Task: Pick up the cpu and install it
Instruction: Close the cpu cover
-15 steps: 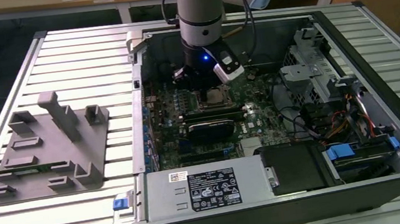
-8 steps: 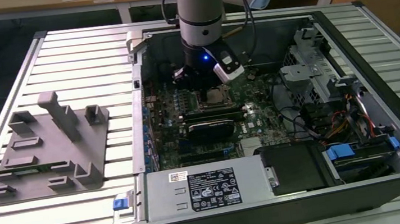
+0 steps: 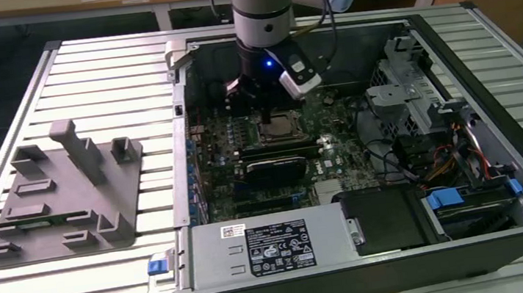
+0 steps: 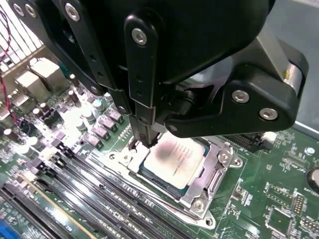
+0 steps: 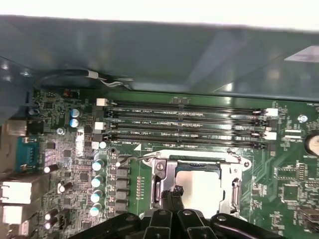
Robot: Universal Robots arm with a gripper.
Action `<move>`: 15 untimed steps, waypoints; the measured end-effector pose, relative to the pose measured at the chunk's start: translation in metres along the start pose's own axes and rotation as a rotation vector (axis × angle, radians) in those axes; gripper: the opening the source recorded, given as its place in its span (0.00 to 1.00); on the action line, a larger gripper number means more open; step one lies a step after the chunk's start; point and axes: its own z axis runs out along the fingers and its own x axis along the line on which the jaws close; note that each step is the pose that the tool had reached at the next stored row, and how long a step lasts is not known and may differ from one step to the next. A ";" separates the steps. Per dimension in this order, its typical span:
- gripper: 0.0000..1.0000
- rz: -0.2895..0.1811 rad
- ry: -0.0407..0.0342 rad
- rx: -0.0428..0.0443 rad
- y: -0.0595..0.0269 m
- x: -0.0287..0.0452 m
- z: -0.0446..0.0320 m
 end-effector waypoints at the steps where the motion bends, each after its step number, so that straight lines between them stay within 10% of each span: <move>1: 0.11 0.000 -0.0001 0.0001 0.0000 0.0000 -0.0020; 15: 0.11 0.000 -0.0024 0.0004 0.0001 -0.0013 -0.0126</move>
